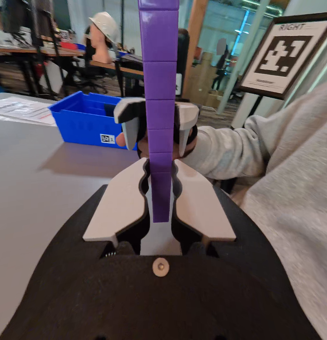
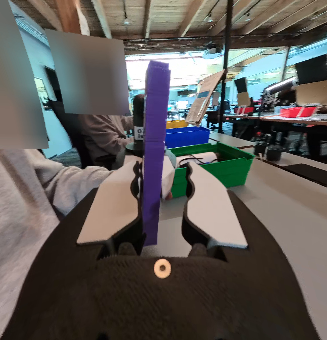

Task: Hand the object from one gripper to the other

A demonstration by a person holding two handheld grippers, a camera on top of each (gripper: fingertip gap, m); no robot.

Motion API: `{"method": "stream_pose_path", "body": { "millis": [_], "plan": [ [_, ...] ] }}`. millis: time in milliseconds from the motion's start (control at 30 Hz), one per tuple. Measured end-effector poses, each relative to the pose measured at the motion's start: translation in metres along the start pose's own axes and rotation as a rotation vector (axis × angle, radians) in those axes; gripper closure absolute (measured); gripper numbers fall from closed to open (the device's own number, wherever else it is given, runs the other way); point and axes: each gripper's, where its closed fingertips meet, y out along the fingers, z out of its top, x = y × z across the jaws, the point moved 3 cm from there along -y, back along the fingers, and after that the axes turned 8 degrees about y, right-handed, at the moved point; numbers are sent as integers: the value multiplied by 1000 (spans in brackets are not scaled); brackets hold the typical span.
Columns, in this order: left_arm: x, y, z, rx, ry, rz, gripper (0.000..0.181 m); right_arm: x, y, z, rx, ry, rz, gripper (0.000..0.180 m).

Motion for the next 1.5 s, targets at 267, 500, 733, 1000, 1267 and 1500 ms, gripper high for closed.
{"method": "stream_pose_path", "body": {
  "millis": [267, 500, 733, 1000, 1267, 1500],
  "plan": [
    [8, 4, -2, 23, -21, -77, 158, -15, 8, -5, -77, 46, 76, 132],
    [10, 3, 2, 36, -18, -85, 158, -13, 9, -12, -117, 59, 73, 140],
    [7, 1, 3, 45, -32, -75, 158, -16, 10, -16, -145, 30, 69, 157],
    [3, 1, 7, 96, -52, -49, 153, -14, 8, -12, -131, -20, 31, 157],
    [-18, -6, -3, 98, -90, 67, 132, -3, -8, 10, -129, -20, -49, 157],
    [-36, -12, -20, 115, -181, 117, 135, 18, -68, 78, -115, -89, -326, 157]
  ]
}}
